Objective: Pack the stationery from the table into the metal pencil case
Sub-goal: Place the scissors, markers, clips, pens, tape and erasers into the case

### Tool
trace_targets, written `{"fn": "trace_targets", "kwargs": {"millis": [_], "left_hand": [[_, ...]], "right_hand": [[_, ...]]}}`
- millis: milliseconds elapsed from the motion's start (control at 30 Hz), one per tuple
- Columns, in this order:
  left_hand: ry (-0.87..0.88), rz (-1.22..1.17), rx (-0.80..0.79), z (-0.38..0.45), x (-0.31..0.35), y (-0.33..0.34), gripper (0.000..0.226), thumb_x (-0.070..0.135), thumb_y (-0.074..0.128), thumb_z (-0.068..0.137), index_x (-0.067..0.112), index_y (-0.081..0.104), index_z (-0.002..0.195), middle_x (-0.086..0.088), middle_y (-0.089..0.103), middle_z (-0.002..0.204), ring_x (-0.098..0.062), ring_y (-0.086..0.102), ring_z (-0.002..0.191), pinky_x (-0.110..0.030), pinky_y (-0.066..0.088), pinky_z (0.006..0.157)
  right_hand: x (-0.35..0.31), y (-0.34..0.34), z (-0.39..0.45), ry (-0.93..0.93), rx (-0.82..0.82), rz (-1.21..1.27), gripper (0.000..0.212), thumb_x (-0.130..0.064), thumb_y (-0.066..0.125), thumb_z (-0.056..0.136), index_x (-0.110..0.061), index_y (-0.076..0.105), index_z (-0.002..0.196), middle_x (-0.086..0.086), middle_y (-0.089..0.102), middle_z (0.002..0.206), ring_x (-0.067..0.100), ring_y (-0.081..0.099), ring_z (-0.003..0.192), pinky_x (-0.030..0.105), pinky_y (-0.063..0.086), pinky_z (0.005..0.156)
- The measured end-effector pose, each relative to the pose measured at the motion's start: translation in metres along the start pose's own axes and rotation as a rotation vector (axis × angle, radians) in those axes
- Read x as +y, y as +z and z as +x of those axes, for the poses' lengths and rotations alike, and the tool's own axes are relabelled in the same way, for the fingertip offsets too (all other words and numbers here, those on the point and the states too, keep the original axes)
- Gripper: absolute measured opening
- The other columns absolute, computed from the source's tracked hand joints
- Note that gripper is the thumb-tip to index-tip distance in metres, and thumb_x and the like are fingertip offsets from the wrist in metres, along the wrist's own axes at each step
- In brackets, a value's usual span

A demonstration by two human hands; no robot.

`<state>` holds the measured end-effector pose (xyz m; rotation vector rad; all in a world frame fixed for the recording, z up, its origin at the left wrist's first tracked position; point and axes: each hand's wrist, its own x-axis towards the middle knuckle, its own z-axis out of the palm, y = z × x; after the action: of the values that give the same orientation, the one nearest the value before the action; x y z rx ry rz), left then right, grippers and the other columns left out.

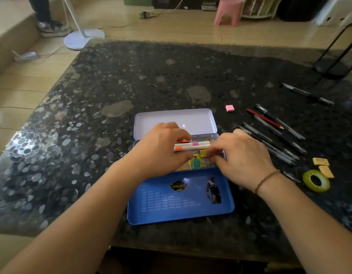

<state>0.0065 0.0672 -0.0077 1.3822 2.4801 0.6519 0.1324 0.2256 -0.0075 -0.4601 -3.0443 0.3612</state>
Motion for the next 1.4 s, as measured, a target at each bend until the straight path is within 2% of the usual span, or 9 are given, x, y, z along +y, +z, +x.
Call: {"fn": "trace_targets", "kwargs": {"millis": [267, 567, 700, 800, 933, 1000, 1167, 1267, 1400], "left_hand": [[0.038, 0.283, -0.153, -0.005, 0.002, 0.009, 0.101, 0.074, 0.064, 0.059, 0.039, 0.021, 0.143, 0.011, 0.033, 0.145, -0.019, 0.030, 0.129, -0.045, 0.026, 0.108], [0.041, 0.209, -0.144, 0.001, -0.002, 0.014, 0.105, 0.062, 0.073, 0.061, 0.035, 0.017, 0.146, 0.010, 0.039, 0.141, -0.019, 0.038, 0.121, -0.042, 0.037, 0.102], [0.051, 0.198, -0.132, 0.000, -0.003, 0.014, 0.107, 0.064, 0.071, 0.061, 0.036, 0.014, 0.147, 0.009, 0.036, 0.145, -0.018, 0.034, 0.126, -0.042, 0.033, 0.106], [0.051, 0.235, -0.136, -0.013, -0.007, 0.003, 0.102, 0.073, 0.064, 0.062, 0.037, 0.017, 0.145, 0.011, 0.028, 0.148, -0.016, 0.025, 0.132, -0.043, 0.026, 0.110], [-0.098, 0.232, 0.008, -0.046, -0.020, -0.026, 0.044, 0.068, 0.059, 0.070, 0.030, 0.051, 0.092, 0.011, 0.053, 0.098, -0.011, 0.051, 0.089, -0.029, 0.046, 0.074], [-0.270, 0.231, -0.059, -0.062, -0.025, -0.035, 0.044, 0.065, 0.056, 0.075, 0.022, 0.052, 0.068, 0.009, 0.055, 0.069, -0.011, 0.053, 0.063, -0.029, 0.042, 0.055], [-0.422, 0.354, -0.527, -0.093, -0.028, -0.031, 0.058, 0.062, 0.049, 0.085, 0.009, 0.058, 0.063, 0.001, 0.053, 0.056, -0.010, 0.049, 0.053, -0.032, 0.045, 0.069], [-0.406, 0.309, -0.516, -0.097, -0.028, -0.030, 0.050, 0.051, 0.055, 0.087, 0.007, 0.060, 0.063, 0.000, 0.057, 0.058, -0.009, 0.051, 0.054, -0.025, 0.036, 0.058], [-0.450, 0.204, -0.538, -0.097, -0.026, -0.031, 0.040, 0.035, 0.058, 0.086, 0.010, 0.063, 0.056, 0.002, 0.064, 0.053, -0.004, 0.055, 0.046, -0.022, 0.052, 0.063]], "right_hand": [[-0.009, 0.005, -0.006, -0.158, -0.058, -0.008, 0.024, -0.040, 0.049, 0.091, -0.039, 0.069, 0.104, -0.016, 0.058, 0.099, 0.010, 0.039, 0.089, 0.031, 0.044, 0.066], [-0.002, 0.006, -0.015, -0.202, 0.069, 0.121, 0.020, -0.036, 0.059, 0.085, -0.032, 0.067, 0.102, -0.014, 0.062, 0.098, 0.010, 0.046, 0.087, 0.026, 0.045, 0.062], [0.001, -0.002, -0.024, -0.133, 0.155, 0.132, 0.011, -0.040, 0.061, 0.082, -0.030, 0.061, 0.080, -0.014, 0.058, 0.078, 0.009, 0.049, 0.077, 0.022, 0.041, 0.056], [0.008, -0.009, -0.031, 0.000, 0.130, 0.073, 0.026, -0.049, 0.057, 0.082, -0.028, 0.053, 0.068, -0.014, 0.051, 0.065, 0.003, 0.048, 0.066, 0.022, 0.038, 0.051], [0.016, -0.023, -0.035, 0.195, -0.136, -0.038, 0.037, -0.060, 0.051, 0.083, -0.028, 0.058, 0.067, -0.012, 0.058, 0.063, 0.001, 0.053, 0.062, 0.024, 0.039, 0.051], [0.018, -0.025, -0.036, 0.245, -0.263, -0.094, 0.043, -0.066, 0.050, 0.081, -0.027, 0.061, 0.065, -0.010, 0.060, 0.063, 0.005, 0.056, 0.064, 0.026, 0.043, 0.054], [0.012, -0.017, -0.048, 0.280, -0.473, -0.098, 0.043, -0.068, 0.051, 0.080, -0.028, 0.064, 0.069, -0.009, 0.064, 0.067, 0.005, 0.060, 0.066, 0.028, 0.050, 0.060], [0.001, -0.012, -0.052, 0.247, -0.461, -0.085, 0.039, -0.062, 0.052, 0.083, -0.026, 0.059, 0.070, -0.007, 0.062, 0.068, 0.005, 0.058, 0.065, 0.025, 0.044, 0.055], [-0.011, -0.007, -0.053, 0.225, -0.442, -0.095, 0.035, -0.051, 0.052, 0.089, -0.023, 0.052, 0.068, -0.006, 0.059, 0.070, 0.007, 0.056, 0.066, 0.024, 0.034, 0.050]]}}
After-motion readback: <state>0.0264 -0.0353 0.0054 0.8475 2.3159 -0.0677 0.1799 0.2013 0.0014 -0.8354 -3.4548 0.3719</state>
